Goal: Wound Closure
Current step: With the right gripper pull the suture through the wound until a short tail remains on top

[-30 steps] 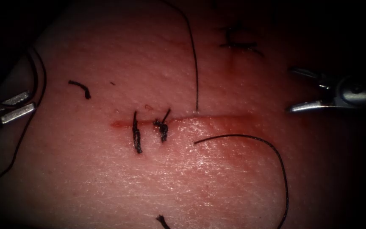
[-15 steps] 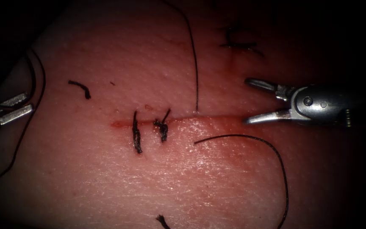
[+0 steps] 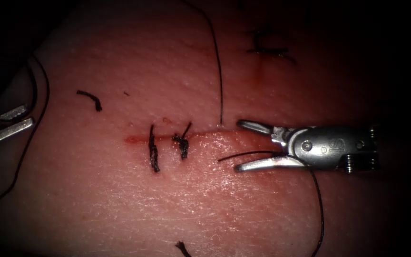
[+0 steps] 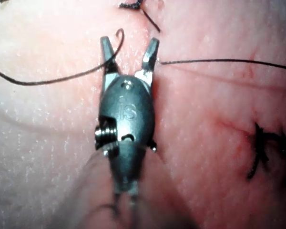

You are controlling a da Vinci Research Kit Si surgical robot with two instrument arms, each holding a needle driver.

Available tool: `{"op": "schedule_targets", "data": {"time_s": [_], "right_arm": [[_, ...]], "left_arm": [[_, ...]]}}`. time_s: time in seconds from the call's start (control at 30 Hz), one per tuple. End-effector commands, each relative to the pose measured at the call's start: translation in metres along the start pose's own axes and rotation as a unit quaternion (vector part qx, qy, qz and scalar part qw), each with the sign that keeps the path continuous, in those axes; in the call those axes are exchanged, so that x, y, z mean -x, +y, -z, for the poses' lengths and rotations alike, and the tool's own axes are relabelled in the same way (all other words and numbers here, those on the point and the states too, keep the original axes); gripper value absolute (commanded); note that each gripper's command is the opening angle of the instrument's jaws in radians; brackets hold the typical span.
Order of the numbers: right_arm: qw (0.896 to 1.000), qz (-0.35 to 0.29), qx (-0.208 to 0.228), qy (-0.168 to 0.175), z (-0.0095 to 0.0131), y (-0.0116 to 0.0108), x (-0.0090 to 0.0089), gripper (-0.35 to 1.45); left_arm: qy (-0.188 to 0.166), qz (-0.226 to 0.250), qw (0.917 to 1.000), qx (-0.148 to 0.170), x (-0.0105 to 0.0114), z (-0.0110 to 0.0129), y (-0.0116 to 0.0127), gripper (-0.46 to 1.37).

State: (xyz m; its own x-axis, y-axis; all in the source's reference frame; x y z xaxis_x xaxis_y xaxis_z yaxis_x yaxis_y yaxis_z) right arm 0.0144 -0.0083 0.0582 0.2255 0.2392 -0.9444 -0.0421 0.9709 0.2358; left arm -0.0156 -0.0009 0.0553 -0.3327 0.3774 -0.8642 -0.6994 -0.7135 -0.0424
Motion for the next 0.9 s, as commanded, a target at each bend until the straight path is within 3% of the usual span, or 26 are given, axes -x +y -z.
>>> {"op": "schedule_targets", "data": {"time_s": [0.03, 0.13, 0.17, 0.6, 0.7, 0.77, 0.9], "right_arm": [[1.0, 0.0, 0.0, 0.0, 0.0001, 0.0, 0.0, 0.79], [1.0, 0.0, -0.001, 0.0, 0.0, -0.0001, 0.0, 0.6], [1.0, 0.001, -0.002, 0.001, -0.0001, -0.0002, -0.0001, 0.46], [1.0, -0.003, -0.007, 0.005, -0.0014, -0.0012, -0.0004, 0.46], [1.0, -0.008, -0.007, 0.005, -0.0015, -0.0013, -0.0005, 0.19], [1.0, -0.019, -0.01, 0.006, -0.0014, -0.0017, -0.0005, -0.35], [1.0, -0.017, -0.024, 0.008, -0.0014, -0.0022, -0.0008, -0.35]], "left_arm": [[0.0, 0.0, 1.0, 0.002, 0.0, 0.0, 0.0, -0.35], [0.0, 0.001, 1.0, 0.002, 0.0, 0.0, -0.0001, -0.35], [0.0, 0.001, 1.0, 0.002, 0.0, 0.0, -0.0001, -0.35], [0.0, -0.002, 1.0, 0.002, 0.0, -0.0001, -0.0002, -0.35], [0.0, -0.003, 1.0, 0.002, 0.0001, 0.0, -0.0001, -0.35], [0.0, -0.003, 1.0, 0.002, 0.0001, 0.0, -0.0001, -0.35], [0.0, -0.003, 1.0, 0.002, 0.0002, 0.0001, -0.0001, -0.35]]}}
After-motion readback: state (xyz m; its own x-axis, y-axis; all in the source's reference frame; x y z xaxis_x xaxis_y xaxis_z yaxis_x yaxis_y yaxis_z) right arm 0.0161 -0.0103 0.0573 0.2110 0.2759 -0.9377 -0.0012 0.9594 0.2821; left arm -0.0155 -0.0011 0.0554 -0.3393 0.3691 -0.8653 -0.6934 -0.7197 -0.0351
